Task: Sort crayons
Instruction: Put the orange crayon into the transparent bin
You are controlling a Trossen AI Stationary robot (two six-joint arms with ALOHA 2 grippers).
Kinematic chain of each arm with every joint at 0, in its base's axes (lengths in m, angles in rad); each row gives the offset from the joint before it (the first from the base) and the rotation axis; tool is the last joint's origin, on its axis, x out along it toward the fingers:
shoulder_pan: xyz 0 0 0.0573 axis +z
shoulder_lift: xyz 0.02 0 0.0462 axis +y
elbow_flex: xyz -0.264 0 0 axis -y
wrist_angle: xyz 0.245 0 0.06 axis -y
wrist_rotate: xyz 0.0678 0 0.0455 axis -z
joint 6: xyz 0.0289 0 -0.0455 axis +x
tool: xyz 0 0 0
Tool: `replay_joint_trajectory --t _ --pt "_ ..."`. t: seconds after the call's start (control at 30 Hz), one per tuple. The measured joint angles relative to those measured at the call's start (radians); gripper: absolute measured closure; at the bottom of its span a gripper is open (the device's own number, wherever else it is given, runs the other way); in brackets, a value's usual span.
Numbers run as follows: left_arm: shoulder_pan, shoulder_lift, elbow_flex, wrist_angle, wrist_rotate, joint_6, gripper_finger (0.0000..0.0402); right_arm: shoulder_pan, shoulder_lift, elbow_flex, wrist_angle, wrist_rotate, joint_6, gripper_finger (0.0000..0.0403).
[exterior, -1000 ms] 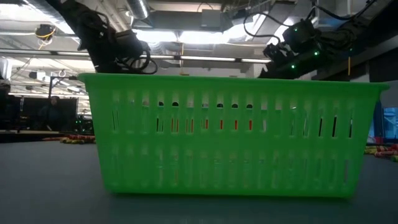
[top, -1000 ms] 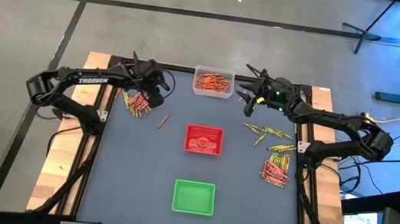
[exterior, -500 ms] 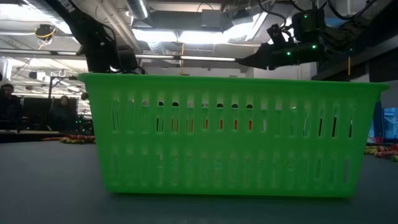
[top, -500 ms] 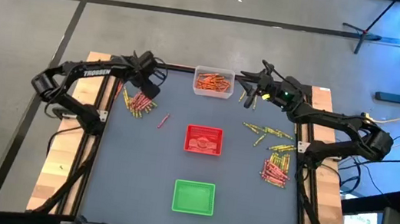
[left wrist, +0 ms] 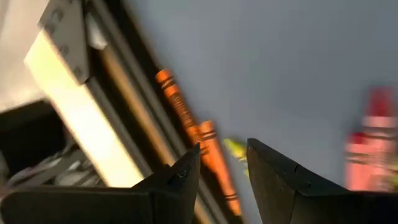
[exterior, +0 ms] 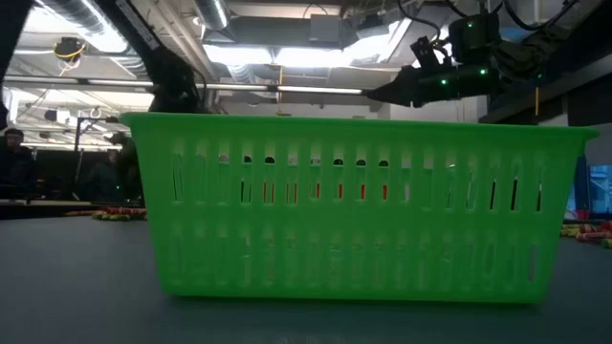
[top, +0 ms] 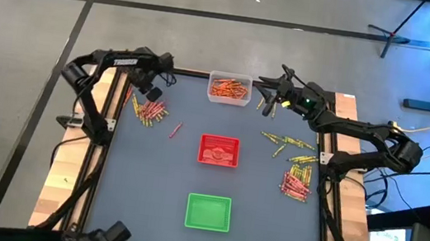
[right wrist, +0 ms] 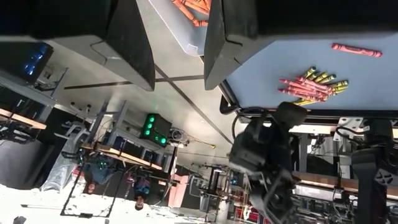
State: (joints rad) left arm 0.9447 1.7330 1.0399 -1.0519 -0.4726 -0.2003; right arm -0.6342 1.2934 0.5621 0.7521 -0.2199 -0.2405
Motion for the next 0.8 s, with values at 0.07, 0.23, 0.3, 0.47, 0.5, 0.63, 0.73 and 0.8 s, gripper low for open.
replay_joint_trajectory --t 0.07,0.23,0.3,0.47,0.5,0.63,0.73,0.8 --pt "0.012 0.031 0.003 -0.013 -0.017 -0.003 0.0285 0.0 0.0 0.0 -0.001 0.0 0.0 0.0265" --pt "0.012 0.085 0.003 -0.011 -0.028 -0.003 0.0285 0.0 0.0 0.0 -0.001 -0.001 0.0 0.0265" --pt "0.013 0.104 0.003 -0.012 -0.051 -0.003 0.0285 0.0 0.0 0.0 -0.001 -0.001 0.0 0.0265" --pt "0.005 0.179 0.004 -0.045 -0.119 -0.002 0.0285 0.0 0.0 0.0 -0.001 -0.015 0.006 0.0265" --pt "-0.001 0.193 0.008 -0.055 -0.121 -0.001 0.0285 0.0 0.0 0.0 -0.001 -0.021 0.008 0.0265" --pt "-0.008 0.212 0.026 -0.057 -0.108 0.001 0.0285 0.0 0.0 0.0 0.0 -0.044 0.011 0.0265" --pt "-0.003 0.212 0.026 -0.049 -0.089 0.005 0.0286 0.0 0.0 0.0 0.0 -0.061 0.012 0.0265" --pt "0.0 0.212 0.026 -0.049 -0.063 0.021 0.0287 0.0 0.0 0.0 -0.001 -0.062 0.012 0.0265"
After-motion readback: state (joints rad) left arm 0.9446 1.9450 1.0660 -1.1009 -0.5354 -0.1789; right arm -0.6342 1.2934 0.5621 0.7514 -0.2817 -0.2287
